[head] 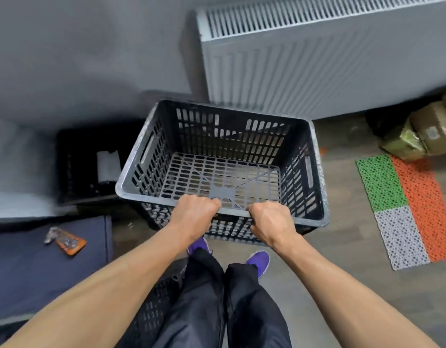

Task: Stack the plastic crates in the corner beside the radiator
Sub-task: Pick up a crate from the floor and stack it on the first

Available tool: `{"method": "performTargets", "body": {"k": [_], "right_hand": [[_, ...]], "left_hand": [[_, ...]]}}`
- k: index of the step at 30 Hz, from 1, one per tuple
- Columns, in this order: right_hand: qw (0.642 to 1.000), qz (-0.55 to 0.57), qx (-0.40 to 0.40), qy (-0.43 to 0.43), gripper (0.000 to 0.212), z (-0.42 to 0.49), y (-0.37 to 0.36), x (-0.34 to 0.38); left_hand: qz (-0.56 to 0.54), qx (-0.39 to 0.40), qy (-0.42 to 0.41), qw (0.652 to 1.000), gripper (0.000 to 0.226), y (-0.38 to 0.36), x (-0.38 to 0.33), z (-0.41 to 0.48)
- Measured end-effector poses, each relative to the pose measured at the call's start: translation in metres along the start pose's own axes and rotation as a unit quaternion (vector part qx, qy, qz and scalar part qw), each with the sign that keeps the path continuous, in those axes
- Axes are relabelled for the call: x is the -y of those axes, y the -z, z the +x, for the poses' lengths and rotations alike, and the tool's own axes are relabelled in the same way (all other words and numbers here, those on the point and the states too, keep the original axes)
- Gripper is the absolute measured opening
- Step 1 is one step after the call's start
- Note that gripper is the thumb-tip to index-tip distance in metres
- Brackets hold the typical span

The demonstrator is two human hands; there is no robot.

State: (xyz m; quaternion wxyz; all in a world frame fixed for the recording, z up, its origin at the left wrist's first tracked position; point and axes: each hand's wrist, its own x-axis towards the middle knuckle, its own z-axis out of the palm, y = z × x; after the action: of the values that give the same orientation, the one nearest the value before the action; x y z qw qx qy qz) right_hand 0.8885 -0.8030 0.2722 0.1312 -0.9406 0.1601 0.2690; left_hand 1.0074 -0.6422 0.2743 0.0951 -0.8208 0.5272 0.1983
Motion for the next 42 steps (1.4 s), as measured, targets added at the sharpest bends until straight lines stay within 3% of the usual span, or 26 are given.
{"method": "performTargets", "body": {"k": [3,8,17,26,32,42], "right_hand": [[1.000,-0.023,-0.001,0.018,0.019,0.007,0.008,0.031],[0.998,-0.035,-0.003,0.044,0.016,0.024,0.020,0.081],[0.992,-0.079,-0.005,0.103,0.019,0.065,0.037,0.159],[0.980,-0.131,-0.009,0.149,0.024,0.117,0.036,0.227],[0.978,-0.127,-0.016,0.167,0.020,0.141,0.040,0.257],[0.972,-0.119,-0.010,0.204,0.014,0.200,0.075,0.309]], "left_hand": [[0.005,-0.025,0.024,0.999,0.047,-0.001,0.025,-0.020],[-0.020,-0.027,0.056,0.998,0.028,-0.001,0.065,-0.046],[-0.018,-0.048,0.136,0.989,0.025,-0.019,0.133,-0.088],[-0.076,-0.082,0.192,0.975,0.038,-0.057,0.195,-0.109],[-0.070,-0.047,0.234,0.969,0.049,-0.064,0.229,-0.116],[-0.054,-0.074,0.290,0.952,0.045,-0.043,0.300,-0.110]]}}
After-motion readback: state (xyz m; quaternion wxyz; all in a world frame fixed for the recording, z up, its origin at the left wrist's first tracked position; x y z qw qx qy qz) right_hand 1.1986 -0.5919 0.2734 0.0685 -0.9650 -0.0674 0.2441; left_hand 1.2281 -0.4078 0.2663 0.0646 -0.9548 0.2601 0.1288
